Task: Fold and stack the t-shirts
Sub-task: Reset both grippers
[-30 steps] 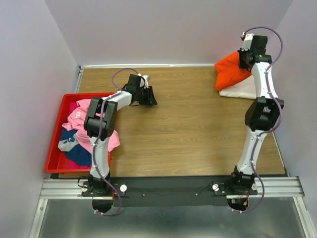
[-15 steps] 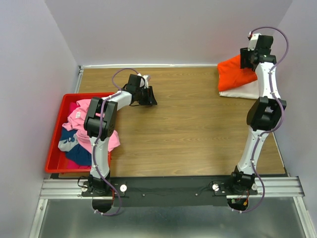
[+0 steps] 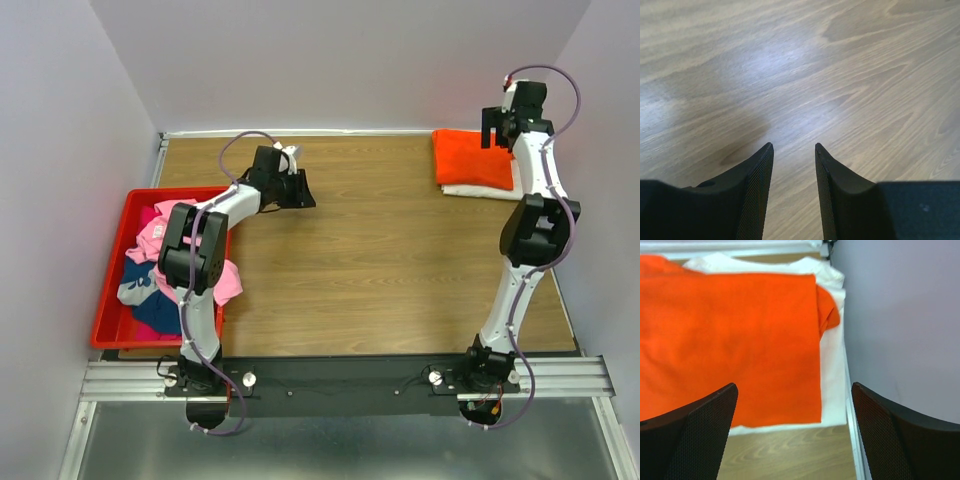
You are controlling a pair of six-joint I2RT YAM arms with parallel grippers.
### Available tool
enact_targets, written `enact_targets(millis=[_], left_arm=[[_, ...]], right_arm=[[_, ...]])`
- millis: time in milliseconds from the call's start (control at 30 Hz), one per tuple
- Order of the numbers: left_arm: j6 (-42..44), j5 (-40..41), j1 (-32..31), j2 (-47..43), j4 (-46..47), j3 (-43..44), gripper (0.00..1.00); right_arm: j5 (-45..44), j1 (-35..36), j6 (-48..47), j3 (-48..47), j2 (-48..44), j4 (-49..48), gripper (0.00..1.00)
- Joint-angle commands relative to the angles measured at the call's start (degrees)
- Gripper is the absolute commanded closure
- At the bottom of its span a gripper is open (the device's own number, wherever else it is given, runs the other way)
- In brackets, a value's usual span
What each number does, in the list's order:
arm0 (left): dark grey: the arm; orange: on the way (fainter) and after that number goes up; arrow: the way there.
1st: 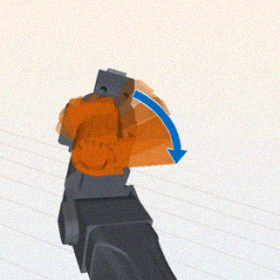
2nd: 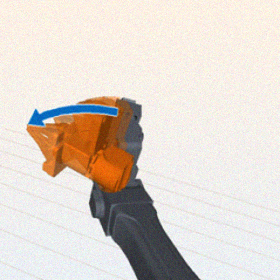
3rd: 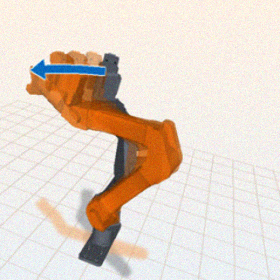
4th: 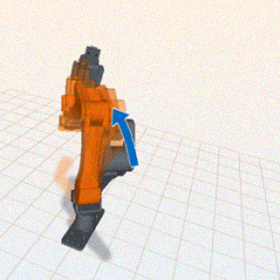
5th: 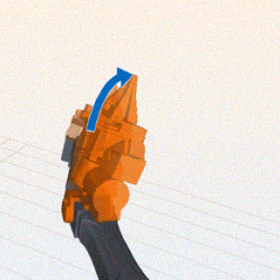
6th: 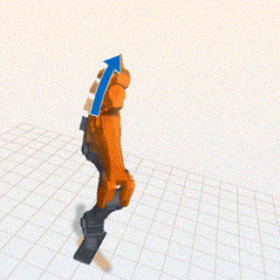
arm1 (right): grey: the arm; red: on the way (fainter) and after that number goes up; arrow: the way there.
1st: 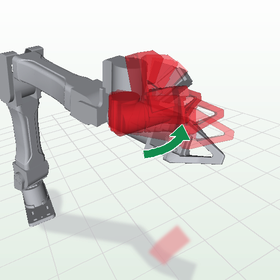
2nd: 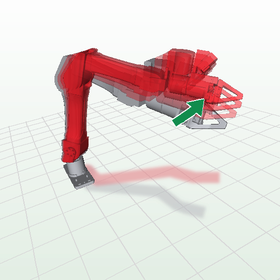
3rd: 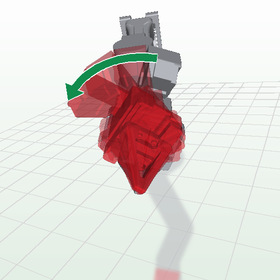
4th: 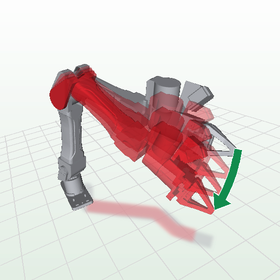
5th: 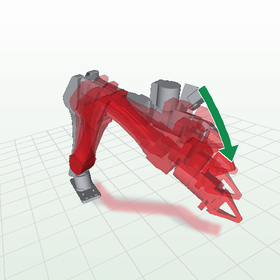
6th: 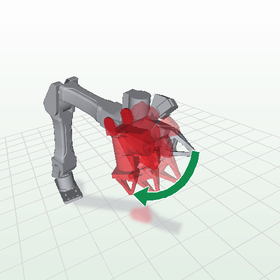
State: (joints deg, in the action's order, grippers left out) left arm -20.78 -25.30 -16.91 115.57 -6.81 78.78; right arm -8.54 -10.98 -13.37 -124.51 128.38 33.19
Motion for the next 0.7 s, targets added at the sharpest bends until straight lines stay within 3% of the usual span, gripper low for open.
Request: enact_targets(millis=[0, 367, 667], left_arm=[[-0.1, 2.0, -0.3, -5.7, 4.1, -1.4, 0.53], [-2.1, 8.9, -0.8, -15.7, 13.5, -7.2, 0.53], [-4.3, 16.8, -1.5, -23.2, 19.7, -13.8, 0.53]], right_arm=[[4.5, 0.1, 2.1, 4.5, -6.3, -1.8, 0.0], [21.8, 2.9, 12.6, 26.9, -21.2, -9.4, 0.0], [26.1, 15.5, 17.4, 39.5, -27.6, -11.8, 0.0]])
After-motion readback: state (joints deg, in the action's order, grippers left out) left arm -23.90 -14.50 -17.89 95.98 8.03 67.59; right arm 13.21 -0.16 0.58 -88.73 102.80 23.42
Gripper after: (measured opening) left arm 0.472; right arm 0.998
